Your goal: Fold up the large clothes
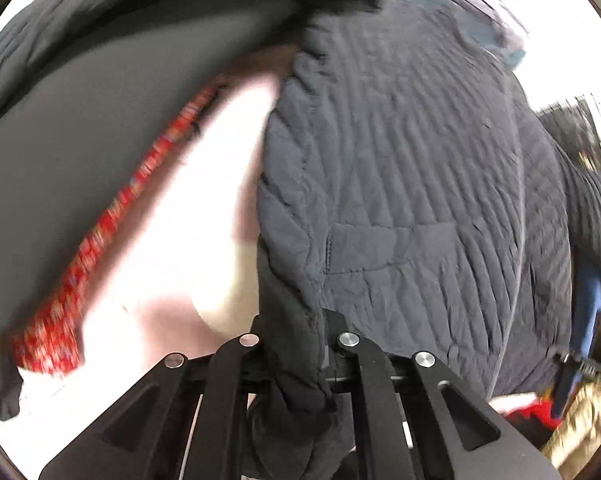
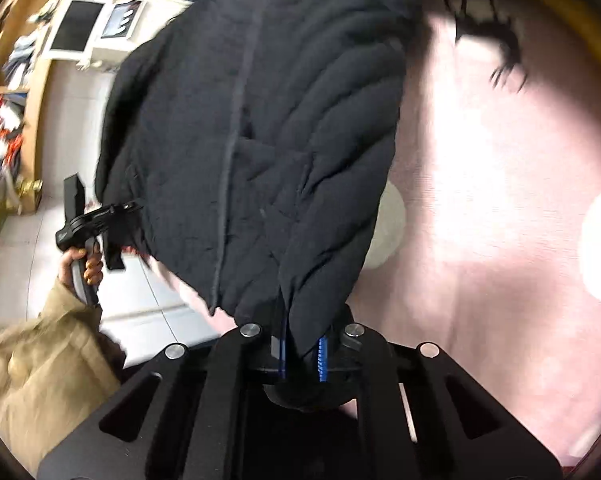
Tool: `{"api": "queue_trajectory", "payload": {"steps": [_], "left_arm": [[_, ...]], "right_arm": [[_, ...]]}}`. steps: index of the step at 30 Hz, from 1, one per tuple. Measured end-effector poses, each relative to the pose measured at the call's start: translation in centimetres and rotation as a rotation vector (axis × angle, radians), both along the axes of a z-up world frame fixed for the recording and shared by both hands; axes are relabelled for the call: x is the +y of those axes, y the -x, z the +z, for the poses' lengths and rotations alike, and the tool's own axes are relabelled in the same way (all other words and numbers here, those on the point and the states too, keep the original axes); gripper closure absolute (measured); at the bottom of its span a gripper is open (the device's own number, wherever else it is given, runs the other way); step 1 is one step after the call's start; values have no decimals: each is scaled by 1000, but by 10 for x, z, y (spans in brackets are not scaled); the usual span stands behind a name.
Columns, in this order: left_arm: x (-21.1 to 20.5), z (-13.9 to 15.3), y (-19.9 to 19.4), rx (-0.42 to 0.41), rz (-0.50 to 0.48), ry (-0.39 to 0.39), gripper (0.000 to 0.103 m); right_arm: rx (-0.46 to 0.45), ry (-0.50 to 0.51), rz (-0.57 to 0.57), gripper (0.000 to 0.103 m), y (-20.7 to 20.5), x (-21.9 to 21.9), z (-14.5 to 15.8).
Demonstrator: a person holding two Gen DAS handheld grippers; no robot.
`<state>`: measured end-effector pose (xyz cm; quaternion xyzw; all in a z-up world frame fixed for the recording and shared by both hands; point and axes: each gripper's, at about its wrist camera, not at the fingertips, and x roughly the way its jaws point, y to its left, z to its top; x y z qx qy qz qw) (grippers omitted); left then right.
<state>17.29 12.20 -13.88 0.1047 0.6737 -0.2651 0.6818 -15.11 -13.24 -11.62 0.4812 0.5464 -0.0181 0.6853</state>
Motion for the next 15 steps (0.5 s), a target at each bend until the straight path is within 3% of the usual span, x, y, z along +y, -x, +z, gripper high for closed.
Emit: {"api": "queue_trajectory", "payload": {"steps": [3, 7, 11, 14, 15], "left_arm": [[-4, -4, 31, 55, -60, -11, 95], [-2, -39, 64, 123, -65, -80, 91], [0, -58, 60, 82, 73, -153, 58], [-1, -50, 59, 3, 82, -237, 31], [0, -44, 61, -37, 57, -259, 29]], "right_arm": [[25, 27, 32, 92, 24, -7, 17], [142, 40, 26, 92, 54, -11, -4], [253, 35, -37, 88, 56, -13, -40], [336, 138, 31, 74, 36, -2, -48], [360, 166, 59, 67, 31, -1, -49]]}}
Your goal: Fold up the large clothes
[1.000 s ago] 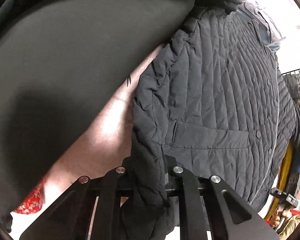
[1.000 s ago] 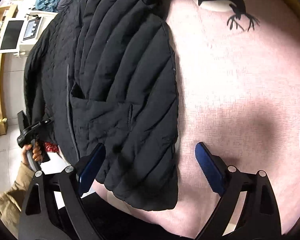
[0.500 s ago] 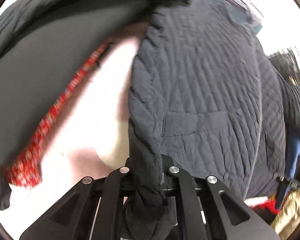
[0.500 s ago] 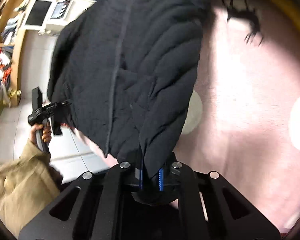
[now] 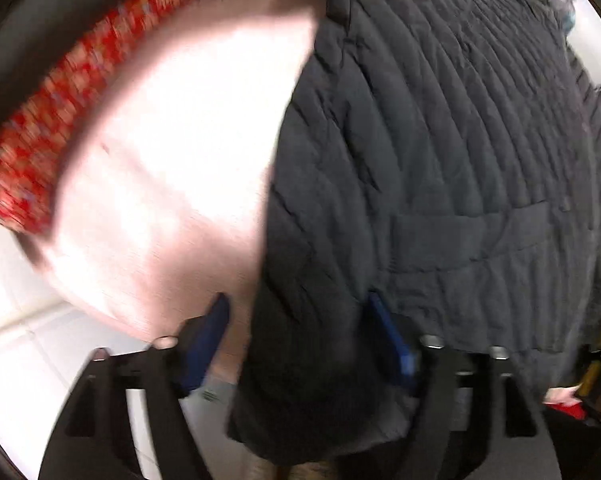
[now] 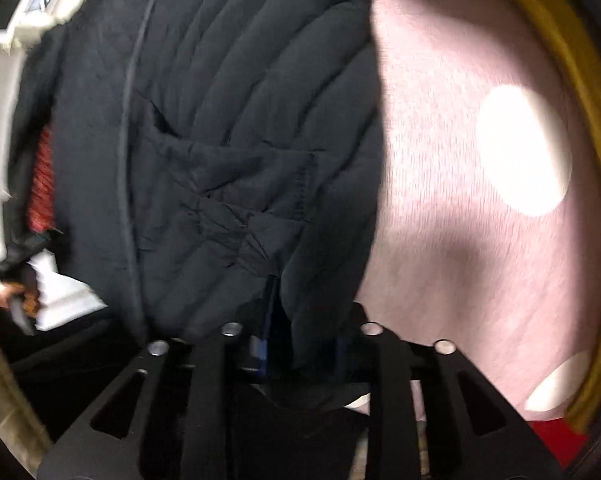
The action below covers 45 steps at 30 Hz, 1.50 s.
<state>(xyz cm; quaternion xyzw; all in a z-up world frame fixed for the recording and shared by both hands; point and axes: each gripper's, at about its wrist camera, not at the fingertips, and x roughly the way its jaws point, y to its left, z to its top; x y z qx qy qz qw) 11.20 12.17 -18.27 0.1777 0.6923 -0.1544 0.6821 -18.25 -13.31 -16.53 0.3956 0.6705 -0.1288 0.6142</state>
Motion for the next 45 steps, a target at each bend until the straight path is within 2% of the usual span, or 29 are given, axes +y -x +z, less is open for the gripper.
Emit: {"api": "queue_trajectory", "payload": {"steps": [1, 2, 3, 5, 6, 9, 12, 14, 17, 19, 20, 23, 26, 30, 33, 35, 39, 42, 45], "left_arm": [[-4, 8, 1, -41, -42, -23, 29], [-11, 14, 0, -75, -77, -42, 27], [-19, 24, 1, -134, -127, -70, 21], [-36, 44, 2, -245, -209, -116, 10], [-43, 52, 1, -276, -228, -121, 9], [-66, 80, -7, -326, -254, -68, 6], [-102, 94, -5, -317, -286, -13, 6], [-132, 102, 2, -282, -319, 60, 6], [-158, 107, 13, -223, -346, 181, 6], [-176, 111, 27, -172, -365, 265, 6], [-193, 105, 34, -168, -376, 288, 6], [-216, 106, 56, -209, -417, 343, 6], [-216, 108, 75, -219, -417, 381, 6], [-214, 101, 76, -201, -383, 361, 6], [-210, 89, 73, -148, -383, 296, 7], [-208, 89, 76, -154, -403, 258, 7], [-217, 86, 86, -168, -476, 219, 7], [-223, 84, 91, -168, -505, 203, 7], [-228, 83, 94, -179, -524, 198, 7]], "right_arm": [[23, 24, 25, 62, -3, 0, 0], [52, 63, 57, 51, -8, -1, 2], [75, 97, 79, 40, -10, -3, 5], [114, 166, 99, 35, -15, -9, 12], [114, 186, 90, 35, -16, -15, 17], [92, 244, 36, 34, -28, -33, 39], [25, 299, -3, 28, -42, -51, 65], [-25, 305, -37, 26, -47, -61, 80], [-101, 269, -117, 26, -57, -74, 93], [-144, 237, -172, 26, -71, -62, 98], [-157, 230, -188, 26, -83, -43, 98], [-194, 237, -223, 26, -74, -45, 110], [-235, 274, -261, 26, -60, -46, 116], [-284, 416, -372, 26, -31, -58, 144], [-299, 483, -465, 26, -4, -69, 157], [-294, 531, -541, 26, 20, -77, 168], [-271, 527, -660, 26, 59, -95, 175], [-246, 569, -744, 26, 88, -106, 181], [-254, 523, -860, 26, 115, -122, 176]]}}
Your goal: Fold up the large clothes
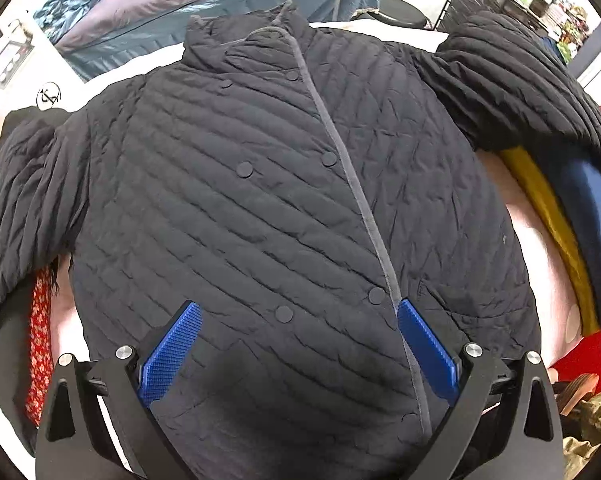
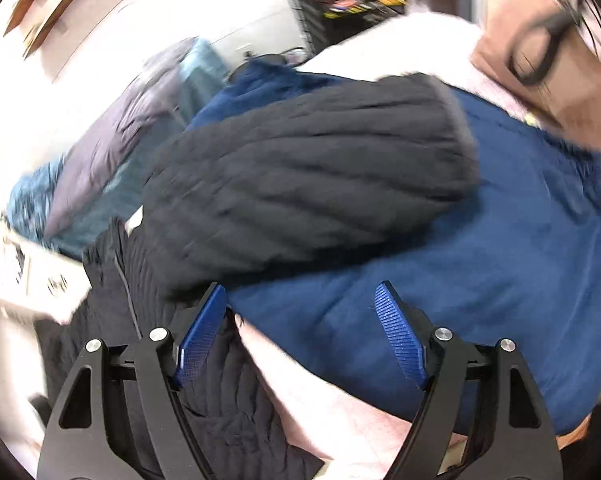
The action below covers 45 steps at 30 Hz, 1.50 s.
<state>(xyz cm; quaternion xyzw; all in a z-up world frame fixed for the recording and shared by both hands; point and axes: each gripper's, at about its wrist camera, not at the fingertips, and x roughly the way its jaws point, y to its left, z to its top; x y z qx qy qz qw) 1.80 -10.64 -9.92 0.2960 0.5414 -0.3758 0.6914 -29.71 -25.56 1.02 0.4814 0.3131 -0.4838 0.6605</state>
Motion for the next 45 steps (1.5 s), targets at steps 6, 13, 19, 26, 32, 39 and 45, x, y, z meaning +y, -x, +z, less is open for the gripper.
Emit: {"api": "queue_trajectory", "payload": {"steps": [6, 13, 19, 26, 32, 39, 45], "left_arm": [[1, -1, 6, -55, -35, -25, 6], [8, -1, 0, -71, -5, -37, 6], [21, -5, -11, -61, 50, -44, 6], [27, -10, -16, -45, 84, -47, 6], [27, -6, -21, -55, 101, -18, 6], [46, -2, -36, -63, 173, -1, 6], [80, -7, -54, -59, 273, -12, 6]], "right_arm": [[-173, -48, -203, 26, 50, -29, -14], [-306, -110, -307, 55, 66, -55, -37], [-268, -63, -248, 85, 47, -64, -24], [-285, 51, -61, 91, -5, -71, 33], [-321, 128, 243, 91, -105, -62, 83], [-356, 125, 642, 91, -259, -19, 99], [-307, 63, 898, 91, -375, 47, 70]]}}
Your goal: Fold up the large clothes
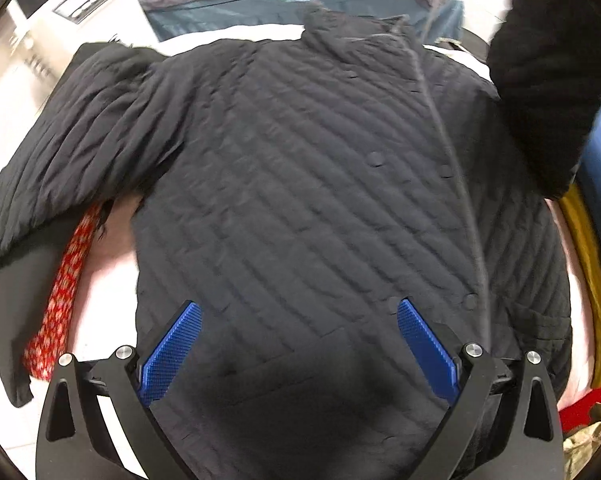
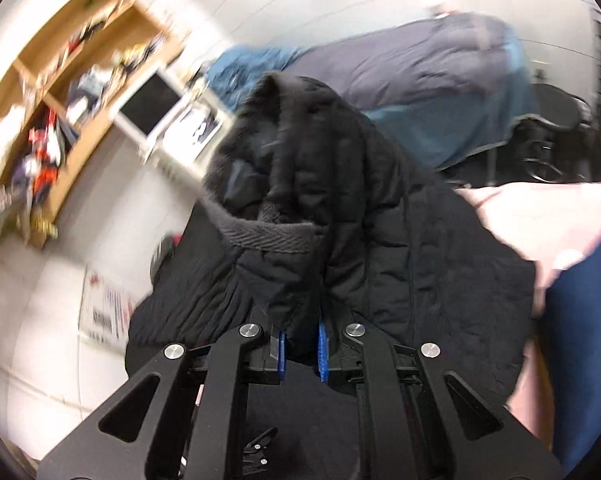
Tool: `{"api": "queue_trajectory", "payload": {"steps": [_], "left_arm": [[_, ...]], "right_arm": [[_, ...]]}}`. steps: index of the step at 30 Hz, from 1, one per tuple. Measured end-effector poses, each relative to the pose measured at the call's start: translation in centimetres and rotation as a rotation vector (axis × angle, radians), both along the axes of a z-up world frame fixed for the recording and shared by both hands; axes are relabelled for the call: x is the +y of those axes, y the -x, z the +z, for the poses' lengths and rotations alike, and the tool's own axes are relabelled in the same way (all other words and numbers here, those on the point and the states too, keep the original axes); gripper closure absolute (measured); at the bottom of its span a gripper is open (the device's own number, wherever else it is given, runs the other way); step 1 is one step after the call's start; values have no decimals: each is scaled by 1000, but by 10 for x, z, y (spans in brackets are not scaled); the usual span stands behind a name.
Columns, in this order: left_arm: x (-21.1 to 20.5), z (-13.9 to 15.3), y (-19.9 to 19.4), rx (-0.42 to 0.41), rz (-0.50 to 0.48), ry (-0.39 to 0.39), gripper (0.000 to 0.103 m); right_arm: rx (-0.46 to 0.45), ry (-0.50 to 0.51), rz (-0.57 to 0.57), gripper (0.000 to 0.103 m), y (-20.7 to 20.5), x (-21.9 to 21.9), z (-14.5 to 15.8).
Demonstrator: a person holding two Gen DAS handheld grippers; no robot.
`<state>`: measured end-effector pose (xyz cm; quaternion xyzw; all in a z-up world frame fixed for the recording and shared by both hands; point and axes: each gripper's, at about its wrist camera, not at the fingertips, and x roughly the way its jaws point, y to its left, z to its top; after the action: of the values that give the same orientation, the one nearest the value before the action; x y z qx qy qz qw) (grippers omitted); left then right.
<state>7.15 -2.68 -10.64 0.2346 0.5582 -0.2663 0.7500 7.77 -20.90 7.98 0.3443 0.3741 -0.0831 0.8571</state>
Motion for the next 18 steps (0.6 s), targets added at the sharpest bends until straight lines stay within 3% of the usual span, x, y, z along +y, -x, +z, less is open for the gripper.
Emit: {"api": "queue_trajectory", "payload": {"steps": [6, 13, 14, 17, 18], "left_arm": [[34, -12, -9, -1, 74, -37, 6], [67, -24, -16, 26, 157, -64, 6], [70, -25, -17, 28, 163, -67, 7], [75, -29, -21, 41, 175, -78, 6], [74, -29, -21, 44, 176, -79, 6]], "right_arm": [[158, -72, 121, 91, -79, 51, -71], [343, -67, 168, 89, -115, 75, -146], [361, -68, 169, 82, -117, 80, -151], [418, -110, 158, 29, -114, 85, -169], [407, -126, 144, 29, -110, 86, -172]]}}
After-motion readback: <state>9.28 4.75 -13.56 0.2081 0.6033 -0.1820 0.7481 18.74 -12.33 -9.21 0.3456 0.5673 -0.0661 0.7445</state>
